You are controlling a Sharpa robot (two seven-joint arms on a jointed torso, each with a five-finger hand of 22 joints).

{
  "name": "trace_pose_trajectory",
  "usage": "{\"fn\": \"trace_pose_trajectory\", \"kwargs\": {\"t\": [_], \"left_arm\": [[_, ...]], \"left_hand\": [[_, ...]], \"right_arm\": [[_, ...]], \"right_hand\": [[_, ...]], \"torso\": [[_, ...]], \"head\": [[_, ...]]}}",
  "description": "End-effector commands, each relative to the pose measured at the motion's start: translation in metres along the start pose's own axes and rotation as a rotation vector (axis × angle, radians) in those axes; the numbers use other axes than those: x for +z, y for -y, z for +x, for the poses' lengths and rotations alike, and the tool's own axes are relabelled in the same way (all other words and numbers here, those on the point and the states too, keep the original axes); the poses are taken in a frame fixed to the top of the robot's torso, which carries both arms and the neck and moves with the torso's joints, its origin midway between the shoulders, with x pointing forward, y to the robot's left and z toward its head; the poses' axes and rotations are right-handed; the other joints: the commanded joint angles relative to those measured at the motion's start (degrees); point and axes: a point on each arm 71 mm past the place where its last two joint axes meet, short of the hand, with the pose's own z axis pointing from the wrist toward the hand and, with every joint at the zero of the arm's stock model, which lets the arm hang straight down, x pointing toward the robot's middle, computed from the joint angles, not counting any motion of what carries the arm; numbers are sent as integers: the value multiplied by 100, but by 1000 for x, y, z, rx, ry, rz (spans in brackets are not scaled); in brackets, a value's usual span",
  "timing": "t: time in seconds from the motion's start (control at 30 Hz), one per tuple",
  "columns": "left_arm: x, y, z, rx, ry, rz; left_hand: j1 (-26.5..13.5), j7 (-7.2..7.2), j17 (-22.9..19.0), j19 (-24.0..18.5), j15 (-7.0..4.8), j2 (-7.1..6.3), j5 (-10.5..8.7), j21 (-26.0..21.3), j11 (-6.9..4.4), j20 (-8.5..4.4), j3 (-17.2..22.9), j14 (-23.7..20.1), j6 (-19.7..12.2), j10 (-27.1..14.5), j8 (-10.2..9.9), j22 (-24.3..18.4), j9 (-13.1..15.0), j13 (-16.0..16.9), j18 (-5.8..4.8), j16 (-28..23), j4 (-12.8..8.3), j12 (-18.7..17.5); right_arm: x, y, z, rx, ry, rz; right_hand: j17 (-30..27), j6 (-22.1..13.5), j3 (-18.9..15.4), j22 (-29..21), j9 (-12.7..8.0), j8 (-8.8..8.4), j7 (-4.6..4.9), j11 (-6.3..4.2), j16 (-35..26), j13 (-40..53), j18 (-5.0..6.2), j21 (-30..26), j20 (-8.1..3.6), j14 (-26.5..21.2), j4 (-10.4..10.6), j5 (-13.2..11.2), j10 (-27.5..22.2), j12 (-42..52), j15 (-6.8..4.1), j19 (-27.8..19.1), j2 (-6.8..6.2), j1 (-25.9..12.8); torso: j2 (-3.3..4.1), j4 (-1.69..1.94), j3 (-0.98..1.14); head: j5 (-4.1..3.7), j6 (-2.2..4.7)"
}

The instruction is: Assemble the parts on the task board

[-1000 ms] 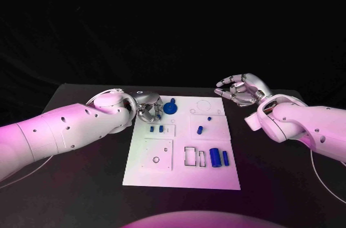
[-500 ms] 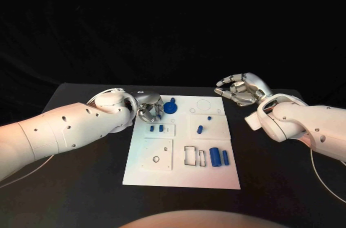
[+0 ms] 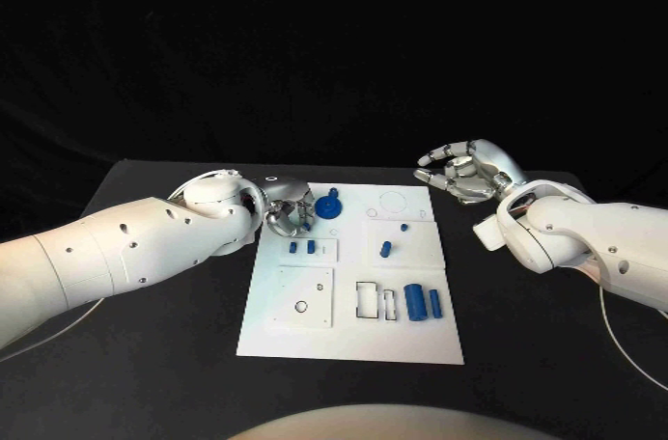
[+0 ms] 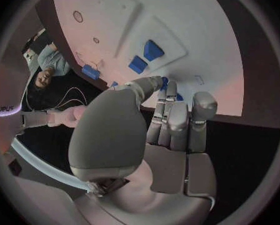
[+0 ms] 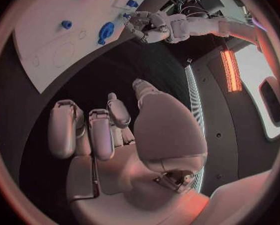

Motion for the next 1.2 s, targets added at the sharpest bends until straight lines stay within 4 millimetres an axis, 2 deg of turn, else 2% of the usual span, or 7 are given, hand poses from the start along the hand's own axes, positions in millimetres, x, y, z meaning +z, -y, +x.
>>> {"fn": "trace_pose_trajectory", "kwargs": {"t": [0.03, 0.17, 0.27, 0.5, 1.1, 1.17, 1.2], "left_arm": [[0, 0, 2, 3, -22, -4], [1, 1, 2, -2, -20, -1], [1, 1, 3, -6, -18, 3], [1, -2, 2, -13, -4, -7], [-3, -11, 2, -28, 0, -40], [-5, -15, 2, -30, 6, -47], [-7, -17, 1, -32, 12, -51]], "left_hand": [[-40, -1, -6, -5, -22, 33, -9, 16, 6, -6, -1, -3, 40, 39, -28, 5, 2, -3, -45, -25, -20, -20], [-66, 9, 70, -21, -18, 13, -13, 3, 16, -6, -12, 18, 22, 29, -53, -15, -6, -8, -41, 0, -22, -58], [-135, 63, 23, -48, 27, -48, -3, -25, 69, 26, 25, 0, -292, -11, -306, -50, -107, -57, -37, -6, -23, -247], [-243, 164, -94, -101, 113, -150, 7, -81, 178, 90, 44, -50, -501, -231, -498, -128, -196, -153, -26, -33, 4, -534], [-253, 188, -203, -171, 145, -173, 16, -145, 212, 131, 64, -97, -499, -271, -532, -229, -216, -184, -3, -62, -6, -634], [-239, 189, -255, -202, 151, -183, 20, -172, 220, 142, 77, -123, -515, -302, -553, -271, -227, -197, 8, -79, -24, -675], [-239, 189, -255, -202, 151, -183, 20, -172, 220, 142, 77, -123, -515, -302, -553, -271, -227, -197, 8, -79, -24, -675]], "right_arm": [[0, -1, 1, -7, -6, -12], [0, -1, 1, -7, -5, -12], [0, -1, 1, -7, -5, -12], [0, -1, 0, -7, -5, -11], [1, 4, -1, -15, -19, 11], [1, 5, 0, -26, -39, 21], [1, 6, 0, -37, -51, 25]], "right_hand": [[98, 1, 35, 518, -8, 18, -5, -13, -34, -8, 66, -24, -14, 246, -1, 26, -1, -20, -39, -12, 18, 19], [98, 1, 35, 518, -8, 18, -5, -13, -34, -8, 66, -24, -14, 246, -1, 26, -1, -20, -39, -12, 18, 19], [98, 1, 35, 518, -8, 18, -5, -13, -34, -8, 66, -24, -14, 246, -1, 26, -1, -20, -39, -12, 18, 19], [98, 1, 35, 518, -8, 18, -5, -13, -34, -8, 66, -24, -14, 246, -1, 26, -1, -20, -39, -12, 18, 19], [50, -12, 41, 465, -15, 27, -6, -14, -65, -68, 85, -112, -17, 234, -6, 18, -49, -79, -42, -56, 9, 32], [-358, -6, 193, 148, -27, 62, -12, -24, -349, -871, 198, -625, -26, 92, -104, -32, -764, -972, -52, -329, 36, 279], [-358, -6, 193, 148, -27, 62, -12, -24, -349, -871, 198, -625, -26, 92, -104, -32, -764, -972, -52, -329, 36, 279]], "torso": [[1, 0, -1], [2, 4, 0], [2, 0, 0], [1, 0, 2], [-8, 0, 1], [-5, -7, -2], [-5, -7, -2]], "head": [[-2, -6], [-3, -6], [-7, -7], [-7, 0], [7, 3], [16, 13], [14, 16]]}}
